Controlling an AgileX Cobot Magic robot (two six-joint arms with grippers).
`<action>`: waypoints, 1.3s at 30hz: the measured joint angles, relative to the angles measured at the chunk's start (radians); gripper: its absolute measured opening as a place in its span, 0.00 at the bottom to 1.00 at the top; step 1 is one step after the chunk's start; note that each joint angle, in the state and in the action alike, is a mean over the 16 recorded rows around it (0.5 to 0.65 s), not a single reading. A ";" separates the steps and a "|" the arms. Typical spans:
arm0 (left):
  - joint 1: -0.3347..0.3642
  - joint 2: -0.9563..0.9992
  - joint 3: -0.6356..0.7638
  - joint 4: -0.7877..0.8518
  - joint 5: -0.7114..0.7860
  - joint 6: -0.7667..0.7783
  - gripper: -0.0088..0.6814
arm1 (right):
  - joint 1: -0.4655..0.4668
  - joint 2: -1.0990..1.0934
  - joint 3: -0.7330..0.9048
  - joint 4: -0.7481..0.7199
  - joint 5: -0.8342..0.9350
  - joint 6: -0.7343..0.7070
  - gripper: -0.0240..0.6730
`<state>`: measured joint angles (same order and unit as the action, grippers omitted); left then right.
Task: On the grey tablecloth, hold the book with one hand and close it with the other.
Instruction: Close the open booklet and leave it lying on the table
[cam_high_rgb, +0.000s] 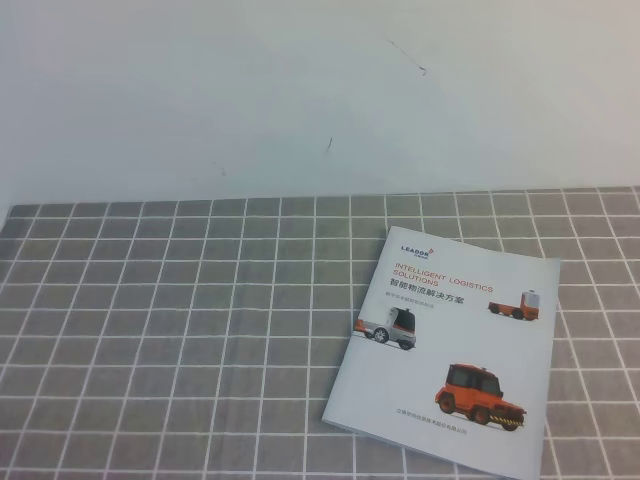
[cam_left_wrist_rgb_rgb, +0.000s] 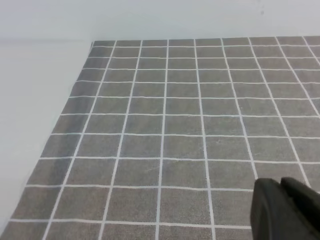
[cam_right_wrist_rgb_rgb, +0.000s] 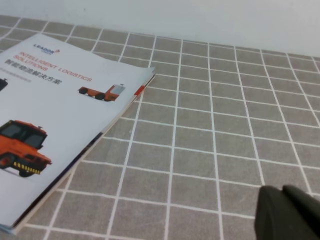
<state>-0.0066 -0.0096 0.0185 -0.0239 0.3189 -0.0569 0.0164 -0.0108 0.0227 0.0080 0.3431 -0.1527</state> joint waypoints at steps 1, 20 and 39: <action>0.005 0.000 0.000 0.000 0.000 0.000 0.01 | 0.000 0.000 0.000 0.000 0.000 0.000 0.03; 0.032 0.000 0.000 0.000 0.000 0.014 0.01 | 0.000 0.000 0.000 0.000 0.000 0.000 0.03; 0.032 0.000 0.000 0.000 0.000 0.015 0.01 | 0.000 0.000 0.000 0.000 0.000 0.000 0.03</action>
<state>0.0251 -0.0100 0.0185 -0.0239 0.3189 -0.0415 0.0164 -0.0108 0.0227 0.0080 0.3434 -0.1523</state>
